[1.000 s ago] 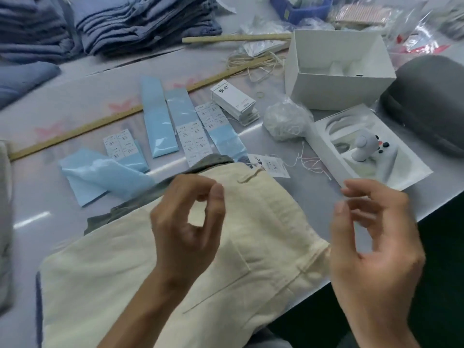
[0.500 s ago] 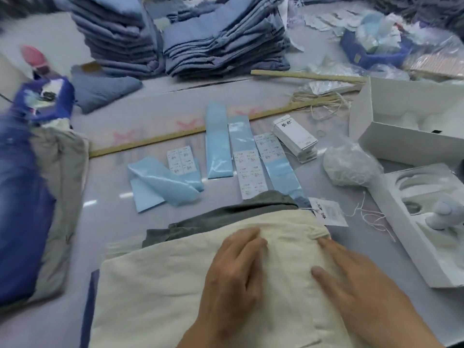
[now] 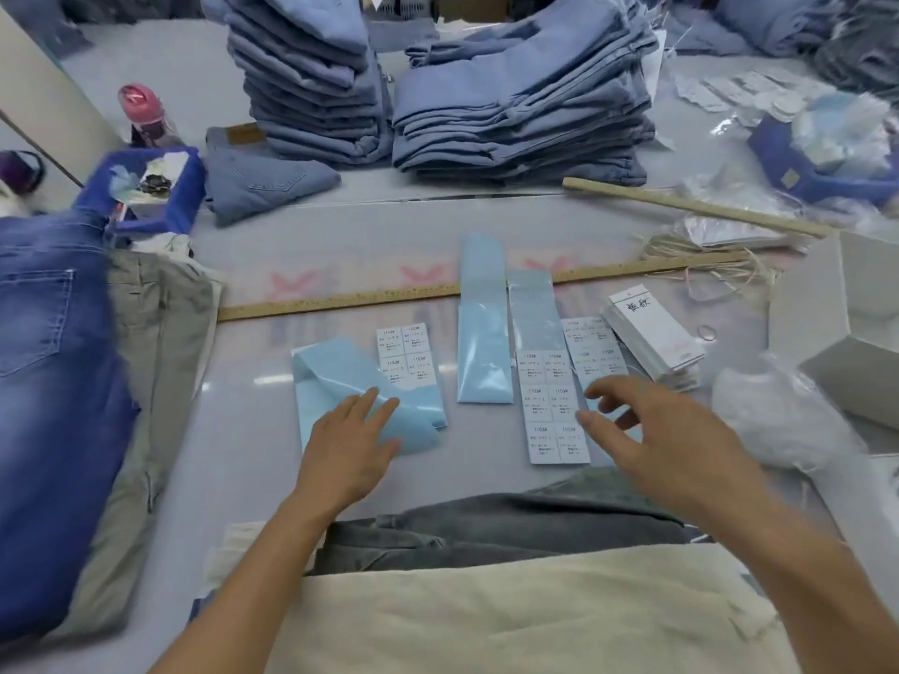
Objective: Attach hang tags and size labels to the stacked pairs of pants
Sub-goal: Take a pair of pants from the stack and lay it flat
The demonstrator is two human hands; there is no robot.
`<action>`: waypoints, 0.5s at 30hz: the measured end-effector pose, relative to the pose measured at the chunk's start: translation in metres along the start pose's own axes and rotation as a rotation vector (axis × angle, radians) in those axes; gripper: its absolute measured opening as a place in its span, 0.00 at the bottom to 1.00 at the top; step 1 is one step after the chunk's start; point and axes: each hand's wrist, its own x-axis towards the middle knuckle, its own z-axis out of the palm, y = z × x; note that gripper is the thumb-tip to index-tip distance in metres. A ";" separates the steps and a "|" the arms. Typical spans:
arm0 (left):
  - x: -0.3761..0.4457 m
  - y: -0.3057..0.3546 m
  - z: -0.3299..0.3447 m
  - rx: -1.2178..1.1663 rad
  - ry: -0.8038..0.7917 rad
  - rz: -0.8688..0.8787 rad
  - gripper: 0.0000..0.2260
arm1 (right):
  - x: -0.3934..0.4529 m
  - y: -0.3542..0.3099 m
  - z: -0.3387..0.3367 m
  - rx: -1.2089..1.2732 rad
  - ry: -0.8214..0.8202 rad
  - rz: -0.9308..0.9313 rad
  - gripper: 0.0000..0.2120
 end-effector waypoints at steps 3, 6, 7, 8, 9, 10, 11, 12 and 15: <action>0.011 -0.019 0.015 0.041 -0.061 -0.018 0.24 | 0.018 -0.002 0.035 -0.088 -0.135 0.020 0.17; 0.009 -0.036 0.020 0.048 0.040 -0.048 0.20 | 0.017 -0.001 0.072 -0.129 -0.266 -0.012 0.19; 0.008 -0.040 0.019 0.050 0.070 -0.055 0.18 | 0.017 -0.001 0.081 -0.159 -0.303 -0.032 0.19; 0.006 -0.044 0.019 0.046 0.092 -0.066 0.17 | 0.018 0.000 0.086 -0.182 -0.327 -0.048 0.19; 0.005 -0.048 0.018 0.044 0.109 -0.080 0.15 | 0.020 0.001 0.088 -0.185 -0.344 -0.055 0.18; 0.002 -0.051 0.017 0.049 0.121 -0.099 0.13 | 0.023 0.002 0.088 -0.170 -0.358 -0.053 0.17; 0.000 -0.054 0.015 0.059 0.133 -0.120 0.13 | 0.026 0.004 0.086 -0.146 -0.365 -0.046 0.15; -0.001 -0.054 0.012 0.059 0.149 -0.143 0.12 | 0.031 0.007 0.083 -0.119 -0.362 -0.038 0.13; 0.001 -0.046 0.001 -0.011 0.226 -0.150 0.10 | 0.054 0.025 0.069 -0.105 -0.314 0.008 0.06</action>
